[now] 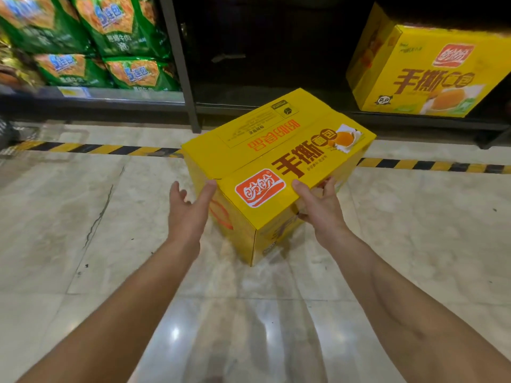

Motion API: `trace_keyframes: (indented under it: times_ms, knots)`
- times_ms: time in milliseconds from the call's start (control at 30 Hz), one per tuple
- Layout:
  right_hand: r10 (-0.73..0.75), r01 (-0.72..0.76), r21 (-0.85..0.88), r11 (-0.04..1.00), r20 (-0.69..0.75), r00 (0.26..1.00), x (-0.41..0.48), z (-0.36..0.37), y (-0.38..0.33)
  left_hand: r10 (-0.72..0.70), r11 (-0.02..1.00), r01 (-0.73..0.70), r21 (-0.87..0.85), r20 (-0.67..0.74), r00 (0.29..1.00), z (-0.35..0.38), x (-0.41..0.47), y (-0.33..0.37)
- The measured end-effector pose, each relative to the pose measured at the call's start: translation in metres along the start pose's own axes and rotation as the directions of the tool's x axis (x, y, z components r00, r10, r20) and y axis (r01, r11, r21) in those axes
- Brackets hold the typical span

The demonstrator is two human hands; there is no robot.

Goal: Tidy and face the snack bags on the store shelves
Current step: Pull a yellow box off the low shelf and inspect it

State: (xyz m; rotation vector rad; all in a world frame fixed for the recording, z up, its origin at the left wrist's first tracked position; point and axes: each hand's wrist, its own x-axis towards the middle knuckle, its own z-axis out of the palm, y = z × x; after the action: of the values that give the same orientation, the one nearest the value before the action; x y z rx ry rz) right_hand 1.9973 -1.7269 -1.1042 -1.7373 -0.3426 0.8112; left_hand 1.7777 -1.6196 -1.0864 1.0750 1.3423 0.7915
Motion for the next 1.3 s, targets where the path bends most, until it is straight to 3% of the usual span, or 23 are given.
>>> trace_keyframes:
  times_ms: [100, 233, 333, 400, 533, 667, 800, 933, 1100, 1200, 1300]
  knots:
    - [-0.024, 0.023, 0.006, 1.0, 0.056, 0.998, 0.006, -0.017, 0.001, 0.042, 0.996, -0.043, 0.074, 0.013, 0.999, -0.008, 0.035, 0.016]
    - [-0.04, 0.038, 0.018, 0.999, 0.102, 0.994, 0.004, -0.034, -0.001, 0.037, 0.994, -0.052, 0.099, 0.147, 0.988, -0.006, 0.057, 0.024]
    - [-0.094, 0.094, -0.021, 0.995, 0.03, 0.995, -0.009, -0.029, -0.004, 0.044, 0.998, -0.052, 0.044, 0.165, 0.985, -0.004, 0.057, 0.019]
    - [-0.123, 0.122, -0.088, 0.989, -0.007, 0.992, -0.026, -0.015, -0.003, 0.051, 0.998, -0.055, 0.024, 0.154, 0.987, -0.003, 0.055, 0.016]
    - [-0.19, 0.197, -0.122, 0.973, 0.068, 0.979, -0.054, 0.008, 0.012, 0.05, 0.999, -0.048, -0.015, 0.1, 0.994, 0.0, 0.044, 0.012]
    - [-0.143, 0.157, -0.119, 0.98, 0.116, 0.983, -0.046, -0.015, 0.006, 0.039, 0.999, -0.039, -0.034, 0.006, 0.999, 0.004, 0.014, -0.001]
    - [-0.12, 0.149, -0.138, 0.979, 0.198, 0.973, -0.031, -0.052, -0.014, 0.089, 0.995, -0.084, 0.062, -0.074, 0.993, 0.019, -0.023, -0.019]
    - [-0.142, 0.167, -0.189, 0.968, 0.141, 0.98, -0.025, -0.067, -0.024, 0.121, 0.989, -0.112, 0.095, -0.101, 0.988, 0.03, -0.04, -0.03]
    - [-0.184, 0.193, -0.189, 0.963, 0.067, 0.981, -0.033, -0.064, -0.011, 0.09, 0.988, -0.085, 0.131, -0.033, 0.995, 0.025, -0.036, -0.025]
    - [-0.168, 0.162, -0.172, 0.972, -0.019, 0.986, -0.052, -0.057, 0.004, 0.069, 0.997, -0.071, 0.025, 0.063, 0.996, 0.019, -0.03, -0.024]
    - [-0.11, 0.101, -0.117, 0.988, -0.078, 0.991, -0.073, -0.048, 0.024, 0.08, 0.996, -0.077, -0.045, 0.065, 0.995, 0.023, -0.035, -0.022]
